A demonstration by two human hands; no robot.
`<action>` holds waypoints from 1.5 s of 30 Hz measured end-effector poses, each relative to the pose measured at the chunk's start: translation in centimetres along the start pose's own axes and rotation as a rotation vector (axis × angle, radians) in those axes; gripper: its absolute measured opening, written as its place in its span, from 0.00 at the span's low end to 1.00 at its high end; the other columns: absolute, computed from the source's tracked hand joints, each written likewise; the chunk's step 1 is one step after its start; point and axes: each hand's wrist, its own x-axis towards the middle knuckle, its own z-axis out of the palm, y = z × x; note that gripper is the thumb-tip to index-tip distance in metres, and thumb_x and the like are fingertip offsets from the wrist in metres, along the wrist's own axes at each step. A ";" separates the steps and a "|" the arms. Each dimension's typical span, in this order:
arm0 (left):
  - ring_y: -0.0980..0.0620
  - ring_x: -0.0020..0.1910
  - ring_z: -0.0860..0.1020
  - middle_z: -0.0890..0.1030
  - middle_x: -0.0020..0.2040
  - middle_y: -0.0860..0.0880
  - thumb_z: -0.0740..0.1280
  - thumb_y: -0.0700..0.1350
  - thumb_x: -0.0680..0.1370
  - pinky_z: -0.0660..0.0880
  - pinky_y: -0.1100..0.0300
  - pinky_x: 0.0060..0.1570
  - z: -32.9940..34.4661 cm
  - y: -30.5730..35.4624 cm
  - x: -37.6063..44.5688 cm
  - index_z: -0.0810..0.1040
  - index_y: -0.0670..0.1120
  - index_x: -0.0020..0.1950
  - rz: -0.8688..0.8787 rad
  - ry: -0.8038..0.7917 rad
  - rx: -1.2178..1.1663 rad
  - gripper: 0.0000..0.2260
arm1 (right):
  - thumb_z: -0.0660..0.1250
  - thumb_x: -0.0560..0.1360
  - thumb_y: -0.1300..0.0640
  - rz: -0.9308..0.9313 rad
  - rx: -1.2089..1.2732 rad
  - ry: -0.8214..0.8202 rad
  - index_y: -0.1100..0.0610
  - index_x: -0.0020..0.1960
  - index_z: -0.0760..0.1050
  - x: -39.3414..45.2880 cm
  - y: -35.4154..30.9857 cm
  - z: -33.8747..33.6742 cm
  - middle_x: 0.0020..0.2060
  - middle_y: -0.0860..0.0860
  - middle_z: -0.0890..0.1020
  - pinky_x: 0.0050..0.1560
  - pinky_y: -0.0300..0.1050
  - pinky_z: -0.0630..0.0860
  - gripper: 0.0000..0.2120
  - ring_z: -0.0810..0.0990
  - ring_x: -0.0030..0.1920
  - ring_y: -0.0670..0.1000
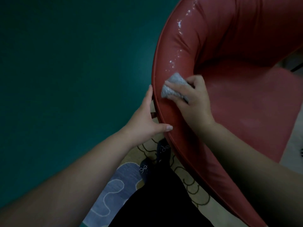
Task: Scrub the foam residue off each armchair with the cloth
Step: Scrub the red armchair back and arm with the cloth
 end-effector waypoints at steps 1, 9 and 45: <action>0.55 0.66 0.73 0.57 0.70 0.70 0.78 0.38 0.66 0.73 0.50 0.64 -0.1 0.1 0.2 0.41 0.60 0.77 -0.003 0.003 0.009 0.56 | 0.72 0.71 0.54 -0.008 0.000 -0.018 0.49 0.59 0.80 -1.4 0.1 -0.4 0.49 0.53 0.69 0.52 0.54 0.75 0.16 0.73 0.50 0.55; 0.52 0.72 0.66 0.57 0.73 0.67 0.79 0.48 0.61 0.66 0.46 0.69 -1.8 0.8 2.3 0.44 0.61 0.78 0.001 0.001 0.056 0.56 | 0.72 0.71 0.56 -0.039 -0.051 0.050 0.50 0.56 0.82 7.7 0.4 1.7 0.47 0.53 0.67 0.56 0.48 0.70 0.13 0.72 0.51 0.60; 0.60 0.59 0.77 0.62 0.72 0.64 0.69 0.38 0.74 0.74 0.55 0.62 -3.7 5.0 7.9 0.49 0.58 0.78 0.003 0.078 0.064 0.40 | 0.69 0.72 0.58 0.045 -0.031 0.063 0.48 0.59 0.80 9.3 2.8 1.4 0.49 0.55 0.69 0.56 0.51 0.72 0.16 0.72 0.51 0.58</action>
